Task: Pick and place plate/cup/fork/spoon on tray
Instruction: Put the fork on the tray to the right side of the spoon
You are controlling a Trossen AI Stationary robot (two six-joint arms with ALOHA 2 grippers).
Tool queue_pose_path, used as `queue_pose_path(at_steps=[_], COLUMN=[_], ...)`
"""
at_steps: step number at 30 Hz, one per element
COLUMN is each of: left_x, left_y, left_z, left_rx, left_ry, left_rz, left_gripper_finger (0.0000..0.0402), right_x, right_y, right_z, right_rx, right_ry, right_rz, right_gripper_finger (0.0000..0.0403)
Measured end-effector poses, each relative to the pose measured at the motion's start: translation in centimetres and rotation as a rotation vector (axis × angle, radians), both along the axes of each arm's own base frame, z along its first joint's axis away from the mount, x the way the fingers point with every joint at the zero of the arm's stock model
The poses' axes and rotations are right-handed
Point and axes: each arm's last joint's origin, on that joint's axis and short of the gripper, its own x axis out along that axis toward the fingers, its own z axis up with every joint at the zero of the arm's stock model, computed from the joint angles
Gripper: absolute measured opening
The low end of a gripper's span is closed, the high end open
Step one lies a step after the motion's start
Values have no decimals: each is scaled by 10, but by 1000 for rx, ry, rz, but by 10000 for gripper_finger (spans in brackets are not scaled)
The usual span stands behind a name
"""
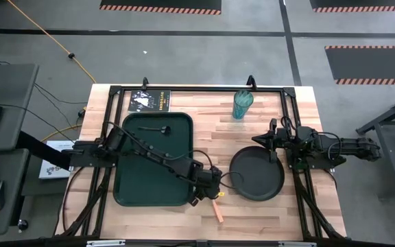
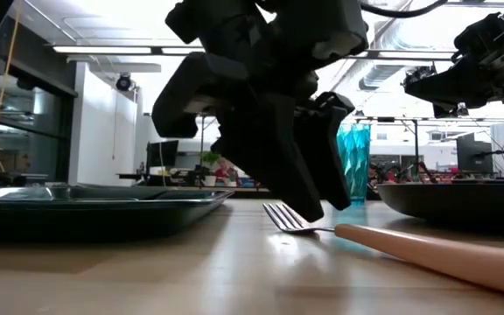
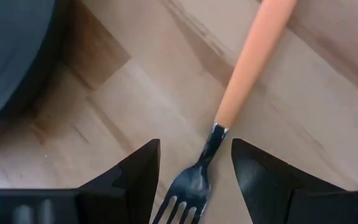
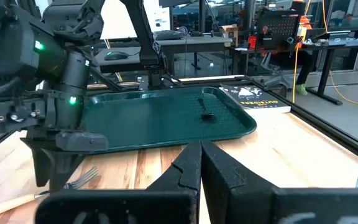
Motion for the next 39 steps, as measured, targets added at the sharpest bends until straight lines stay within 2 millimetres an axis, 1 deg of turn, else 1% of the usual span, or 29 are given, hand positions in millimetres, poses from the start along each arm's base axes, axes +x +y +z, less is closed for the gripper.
queue_pose_path(at_steps=[4, 11, 15, 17, 19, 21, 26, 27, 29, 32, 34, 37, 39], left_x=[0, 1, 2, 2, 1, 1, 2, 3, 4, 5, 6, 8, 8], left_y=[-1, -3, -3, -3, -3, -3, -4, -4, -3, -3, -3, 0, 2], left_z=[-9, -15, -15, -15, -16, -16, -17, -16, -16, -15, -13, -4, 8], left_rx=[-1, -20, -22, -18, -15, -6, 5, 7, 10, 22, 43, 108, 134], left_ry=[26, 30, 30, 28, 29, 26, 14, 9, -2, -11, -8, 18, 32], left_rz=[-5, -21, -24, -35, -37, -33, -27, -24, -19, -12, -7, -5, -2], left_gripper_finger=[189, 189, 180, 167, 146, 117, 27, 17, 13, 26, 26, 14, 8], right_x=[0, 0, 0, 0, 0, 0, 0, 0, 0, 0, 0, 0, 0], right_y=[0, 0, 0, 0, 0, 0, 0, 0, 0, 0, 0, 0, 0], right_z=[0, 0, 0, 0, 0, 0, 0, 0, 0, 0, 0, 0, 0], right_rx=[0, 0, 0, 0, 0, 0, 0, 0, 0, 0, 0, 0, 0], right_ry=[0, 0, 0, 0, 0, -1, -1, -1, -1, -1, -1, -1, 0], right_rz=[0, 0, 0, 0, 0, 0, 0, 0, 0, 0, 0, 0, 0], right_gripper_finger=[0, 0, 0, 0, 0, 0, 0, 0, 0, 0, 0, 0, 0])
